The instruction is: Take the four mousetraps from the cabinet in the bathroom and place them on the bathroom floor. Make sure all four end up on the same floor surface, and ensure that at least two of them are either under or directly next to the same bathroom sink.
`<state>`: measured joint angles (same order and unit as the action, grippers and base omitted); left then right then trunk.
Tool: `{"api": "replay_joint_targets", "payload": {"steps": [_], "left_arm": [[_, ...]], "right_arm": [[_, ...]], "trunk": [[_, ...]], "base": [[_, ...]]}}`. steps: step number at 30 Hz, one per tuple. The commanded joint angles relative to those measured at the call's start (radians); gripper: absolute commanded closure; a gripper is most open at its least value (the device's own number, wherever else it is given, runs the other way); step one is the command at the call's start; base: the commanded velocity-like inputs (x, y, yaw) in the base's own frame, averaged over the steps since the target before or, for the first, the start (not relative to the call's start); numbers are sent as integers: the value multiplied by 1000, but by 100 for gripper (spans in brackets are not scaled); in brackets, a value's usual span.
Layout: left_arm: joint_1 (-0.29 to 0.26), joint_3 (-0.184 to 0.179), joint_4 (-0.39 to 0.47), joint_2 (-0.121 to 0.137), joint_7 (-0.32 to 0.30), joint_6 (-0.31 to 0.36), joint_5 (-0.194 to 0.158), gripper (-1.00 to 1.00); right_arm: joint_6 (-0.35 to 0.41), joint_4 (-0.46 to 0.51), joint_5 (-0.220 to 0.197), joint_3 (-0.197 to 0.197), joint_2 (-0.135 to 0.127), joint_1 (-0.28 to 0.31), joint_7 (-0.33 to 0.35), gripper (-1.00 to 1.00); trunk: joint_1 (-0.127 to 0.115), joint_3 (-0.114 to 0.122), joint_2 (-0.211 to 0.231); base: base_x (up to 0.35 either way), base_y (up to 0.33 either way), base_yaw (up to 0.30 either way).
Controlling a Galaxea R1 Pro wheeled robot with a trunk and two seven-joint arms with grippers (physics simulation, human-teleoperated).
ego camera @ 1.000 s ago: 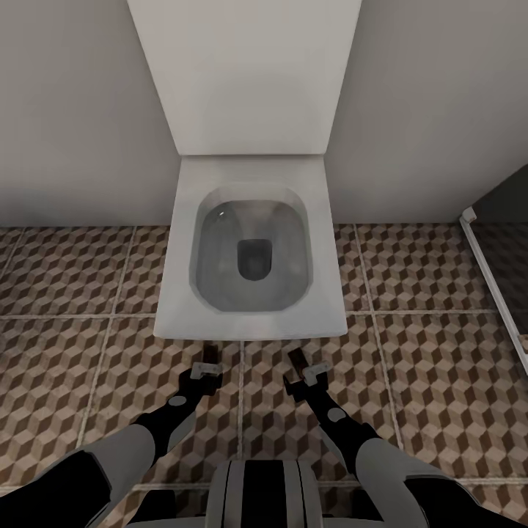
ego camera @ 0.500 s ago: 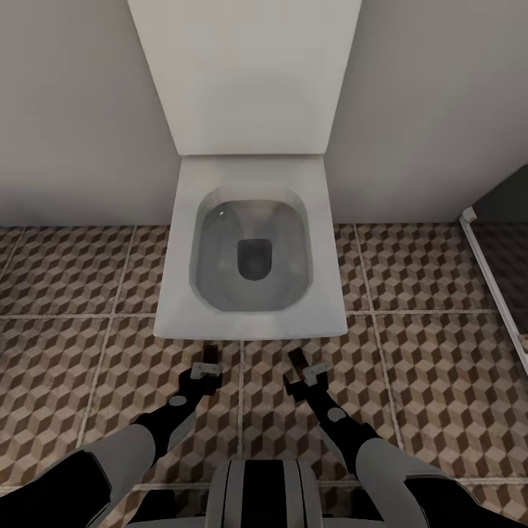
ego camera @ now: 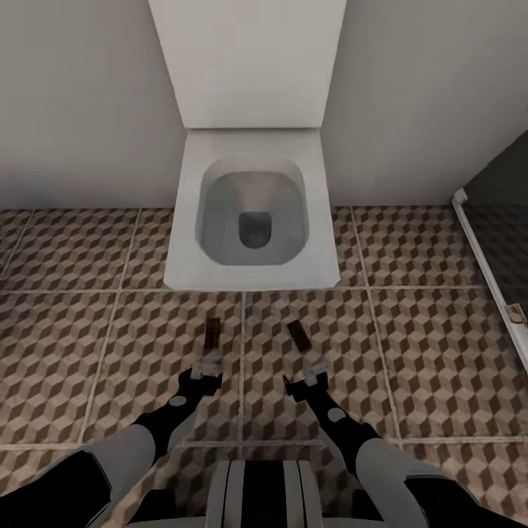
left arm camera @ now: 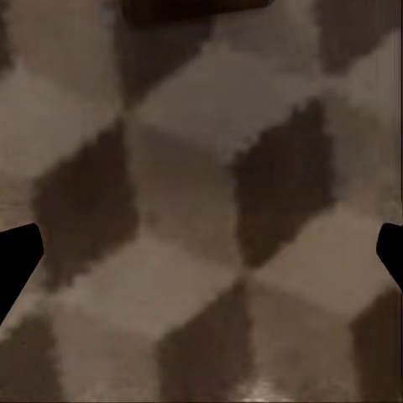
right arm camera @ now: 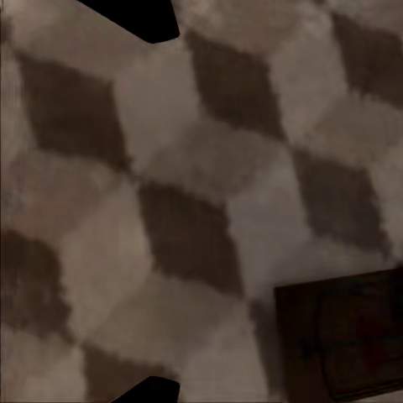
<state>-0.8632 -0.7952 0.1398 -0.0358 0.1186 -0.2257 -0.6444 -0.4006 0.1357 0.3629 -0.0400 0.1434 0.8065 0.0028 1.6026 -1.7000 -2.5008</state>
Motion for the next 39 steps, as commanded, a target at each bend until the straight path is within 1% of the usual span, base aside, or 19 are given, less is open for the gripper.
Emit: {"api": "replay_joint_targets", "payload": {"steps": [1, 34, 39], "left_arm": [[0, -9, 0, 0, 6, -3, -4, -100], [0, -9, 0, -1, 7, -3, -5, -100], [0, -9, 0, -1, 7, -3, -5, -100]], "right_arm": [[-3, -1, 6, -5, 0, 0, 0, -100], [-3, -1, 6, -5, 0, 0, 0, -100], [-3, -1, 6, -5, 0, 0, 0, -100]], "trunk": [[-1, 0, 0], [-1, 0, 0], [-1, 0, 0]], "base": [[-341, 0, 0], [-345, 0, 0], [-198, 0, 0]]}}
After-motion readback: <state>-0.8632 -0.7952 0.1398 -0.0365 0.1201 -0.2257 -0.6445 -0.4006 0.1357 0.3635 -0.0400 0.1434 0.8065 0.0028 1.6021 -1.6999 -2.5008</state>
